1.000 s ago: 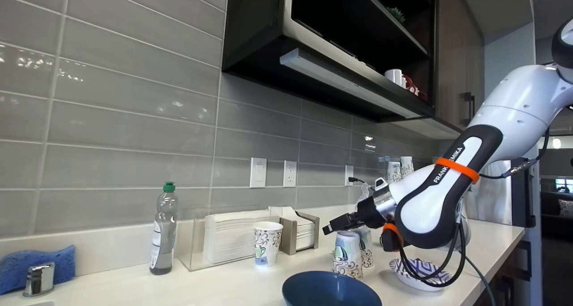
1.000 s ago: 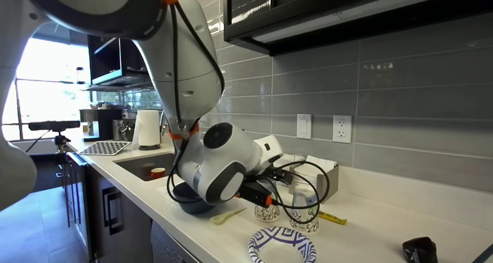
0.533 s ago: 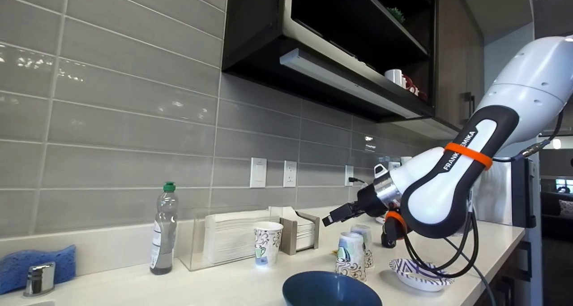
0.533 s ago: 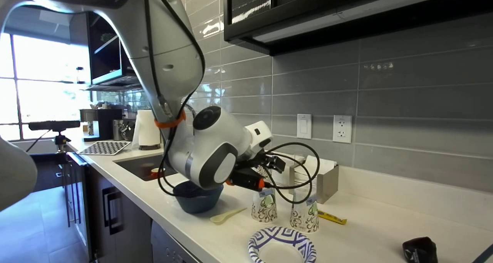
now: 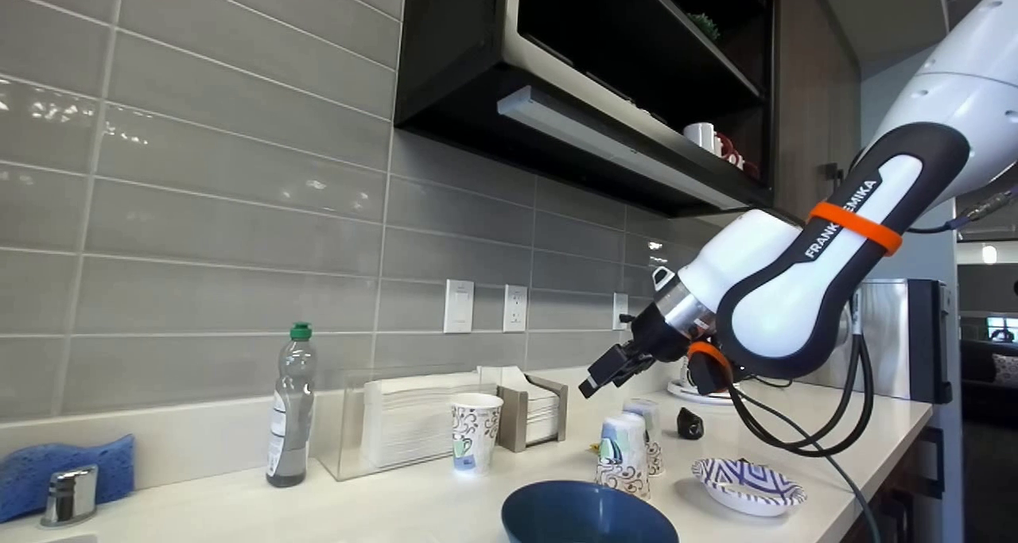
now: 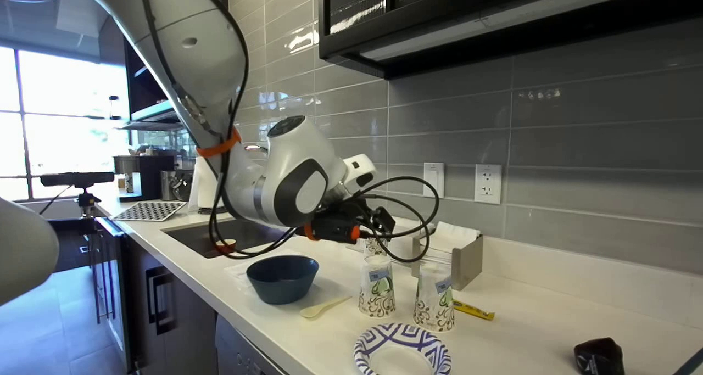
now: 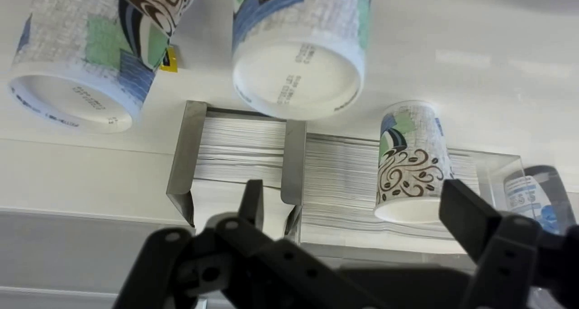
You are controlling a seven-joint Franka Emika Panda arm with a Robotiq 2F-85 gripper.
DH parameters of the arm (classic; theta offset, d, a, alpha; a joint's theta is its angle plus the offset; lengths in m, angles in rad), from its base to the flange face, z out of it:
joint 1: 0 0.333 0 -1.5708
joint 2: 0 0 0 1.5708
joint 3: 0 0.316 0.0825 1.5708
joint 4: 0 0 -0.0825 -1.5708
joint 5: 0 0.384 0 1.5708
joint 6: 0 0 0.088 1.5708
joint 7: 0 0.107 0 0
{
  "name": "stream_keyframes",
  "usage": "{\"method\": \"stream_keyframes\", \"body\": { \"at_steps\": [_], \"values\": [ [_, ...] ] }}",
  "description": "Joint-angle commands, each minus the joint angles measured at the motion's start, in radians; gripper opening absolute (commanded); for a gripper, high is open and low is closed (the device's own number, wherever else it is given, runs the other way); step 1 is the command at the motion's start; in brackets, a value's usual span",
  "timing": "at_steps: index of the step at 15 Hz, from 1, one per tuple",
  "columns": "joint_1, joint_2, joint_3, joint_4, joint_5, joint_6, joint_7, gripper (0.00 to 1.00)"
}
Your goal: Move the paper cup on the right slightly to the left and then turn the paper cup in the middle over
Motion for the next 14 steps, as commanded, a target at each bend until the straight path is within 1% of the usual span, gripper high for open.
{"method": "stream_keyframes", "body": {
  "at_steps": [1, 3, 6, 9, 12, 14],
  "values": [
    [-0.047, -0.089, 0.068, 0.02, -0.004, -0.134, 0.059, 1.0],
    [-0.049, -0.085, 0.084, 0.051, 0.017, -0.203, 0.042, 1.0],
    [-0.05, -0.109, 0.097, 0.089, 0.077, -0.273, 0.016, 1.0],
    [-0.039, -0.152, 0.09, 0.126, 0.185, -0.344, -0.006, 1.0],
    [-0.009, -0.213, 0.049, 0.157, 0.333, -0.434, -0.068, 1.0],
    [0.029, -0.275, 0.001, 0.175, 0.449, -0.516, -0.128, 1.0]
  ]
}}
